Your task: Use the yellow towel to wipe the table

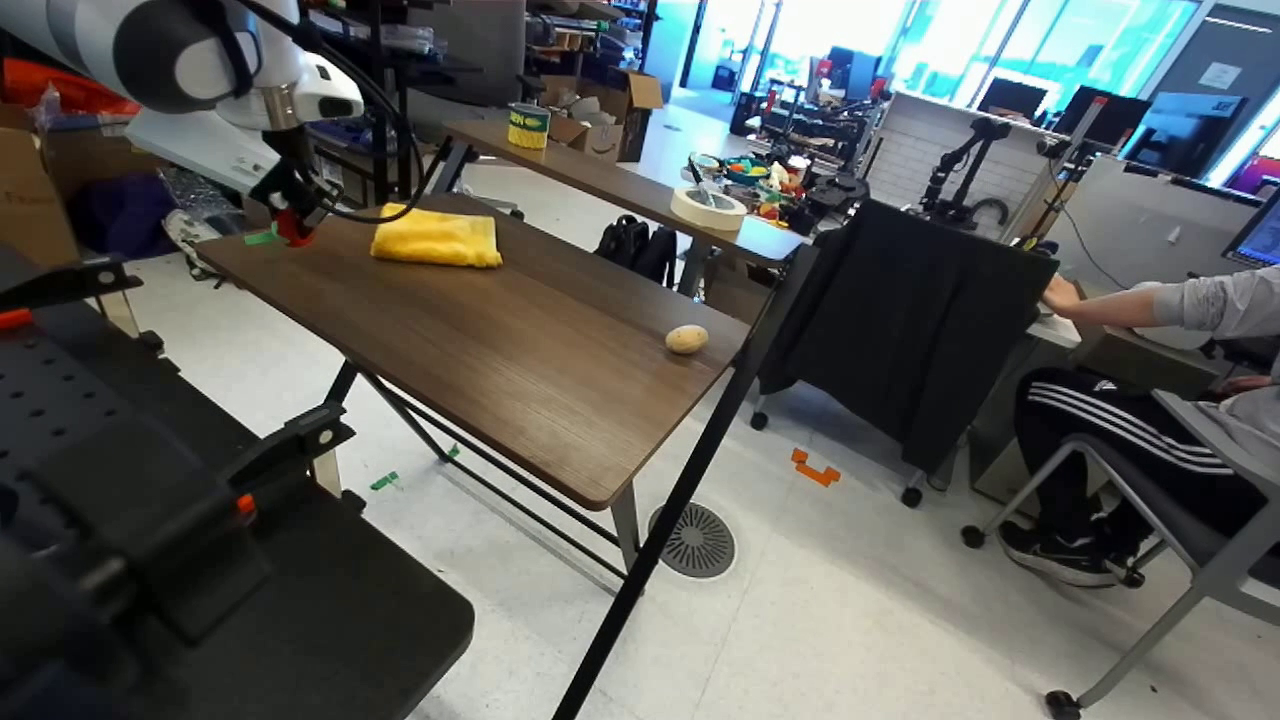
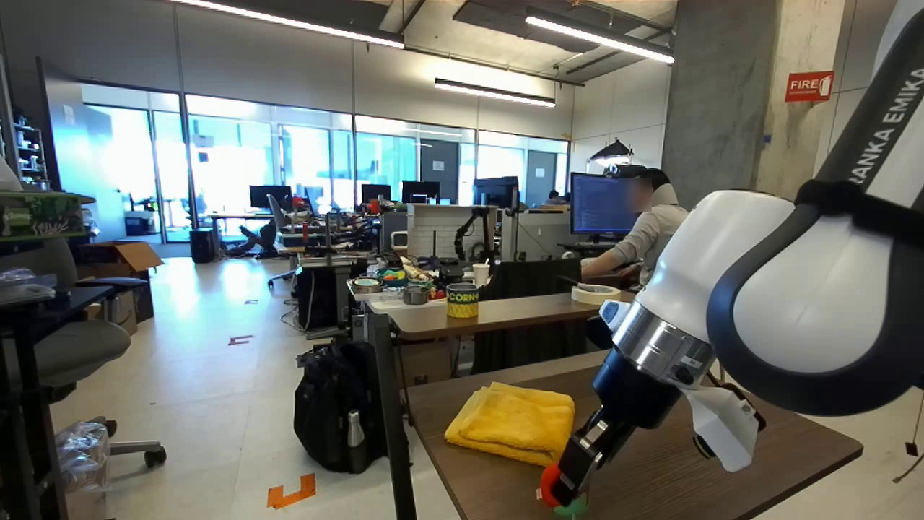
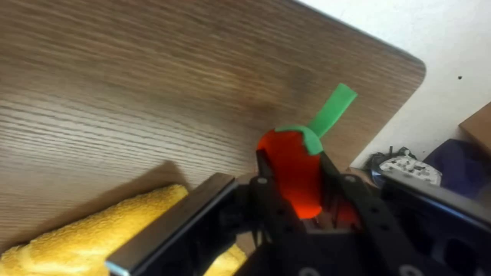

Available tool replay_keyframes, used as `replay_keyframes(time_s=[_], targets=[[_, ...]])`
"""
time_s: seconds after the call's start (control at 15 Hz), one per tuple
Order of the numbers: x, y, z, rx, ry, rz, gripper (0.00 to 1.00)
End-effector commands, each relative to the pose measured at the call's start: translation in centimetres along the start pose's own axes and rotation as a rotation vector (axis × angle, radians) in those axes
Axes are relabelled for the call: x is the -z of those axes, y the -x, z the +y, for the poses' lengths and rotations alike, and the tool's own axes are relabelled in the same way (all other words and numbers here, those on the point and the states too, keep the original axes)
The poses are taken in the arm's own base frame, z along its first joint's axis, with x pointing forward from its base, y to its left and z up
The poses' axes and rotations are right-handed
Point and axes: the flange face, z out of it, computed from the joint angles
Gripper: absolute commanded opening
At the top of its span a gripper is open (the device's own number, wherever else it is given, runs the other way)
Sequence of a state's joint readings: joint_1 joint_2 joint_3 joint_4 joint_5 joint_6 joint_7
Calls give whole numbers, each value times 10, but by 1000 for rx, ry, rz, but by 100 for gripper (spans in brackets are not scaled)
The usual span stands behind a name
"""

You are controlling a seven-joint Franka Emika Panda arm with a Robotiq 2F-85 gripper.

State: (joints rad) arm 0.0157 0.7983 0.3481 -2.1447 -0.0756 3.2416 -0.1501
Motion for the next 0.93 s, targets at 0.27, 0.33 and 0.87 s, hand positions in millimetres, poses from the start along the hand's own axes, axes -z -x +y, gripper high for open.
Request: replay_keyframes(time_s=[0.27,0.33,0.87], targets=[[-2,-18,45,-60,44,39,53],[2,-22,48,-73,43,43,63],[101,-89,137,-328,154,197,100]])
